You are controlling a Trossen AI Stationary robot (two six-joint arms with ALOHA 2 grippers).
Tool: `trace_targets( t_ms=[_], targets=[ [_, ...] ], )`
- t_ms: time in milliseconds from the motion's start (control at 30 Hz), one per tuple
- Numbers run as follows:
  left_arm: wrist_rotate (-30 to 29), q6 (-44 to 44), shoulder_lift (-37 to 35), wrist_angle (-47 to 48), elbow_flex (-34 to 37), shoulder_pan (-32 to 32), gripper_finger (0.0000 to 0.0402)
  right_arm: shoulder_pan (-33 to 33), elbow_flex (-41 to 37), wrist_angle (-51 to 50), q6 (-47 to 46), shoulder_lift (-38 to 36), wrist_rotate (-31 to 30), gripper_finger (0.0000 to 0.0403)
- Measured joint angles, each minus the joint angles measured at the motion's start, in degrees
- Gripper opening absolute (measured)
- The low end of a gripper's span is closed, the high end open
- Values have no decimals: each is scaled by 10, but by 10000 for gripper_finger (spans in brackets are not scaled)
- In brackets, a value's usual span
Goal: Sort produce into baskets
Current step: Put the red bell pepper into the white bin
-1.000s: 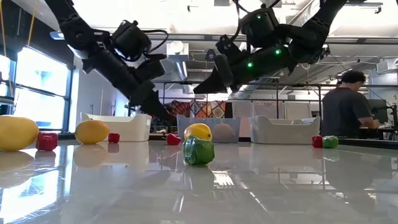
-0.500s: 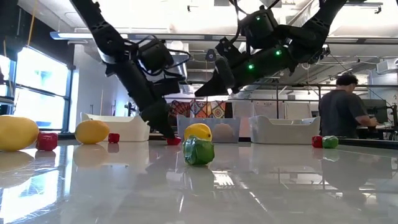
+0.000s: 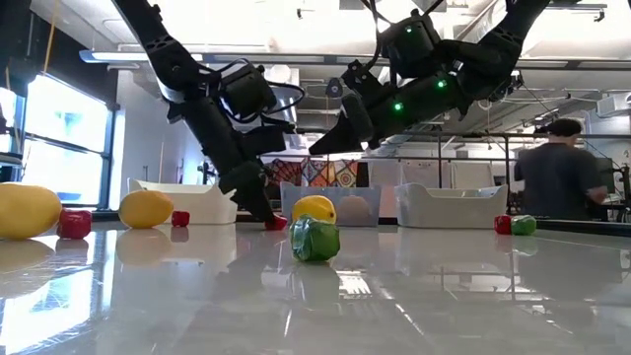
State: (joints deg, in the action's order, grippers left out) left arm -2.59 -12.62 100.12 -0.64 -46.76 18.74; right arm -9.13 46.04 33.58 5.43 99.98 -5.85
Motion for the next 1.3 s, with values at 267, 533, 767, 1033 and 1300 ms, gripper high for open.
trace_targets(
  t_ms=[267, 533, 767, 1033, 1300],
  targets=[
    [0, -6, 0, -1, 0, 0, 130, 0, 0, 0, 0, 0, 0, 0],
    [-45, 5, -41, 9, 1, 0, 99, 0, 0, -2, 0, 0, 0, 0],
    [-127, 24, -160, 71, 0, 7, 99, 0, 0, -10, 0, 0, 0, 0],
    [-229, 93, -281, 187, 0, 88, 99, 0, 0, -13, 0, 0, 0, 0],
    [-183, 80, -263, 205, 1, 198, 99, 1, 0, -14, 0, 0, 0, 0]
  ],
)
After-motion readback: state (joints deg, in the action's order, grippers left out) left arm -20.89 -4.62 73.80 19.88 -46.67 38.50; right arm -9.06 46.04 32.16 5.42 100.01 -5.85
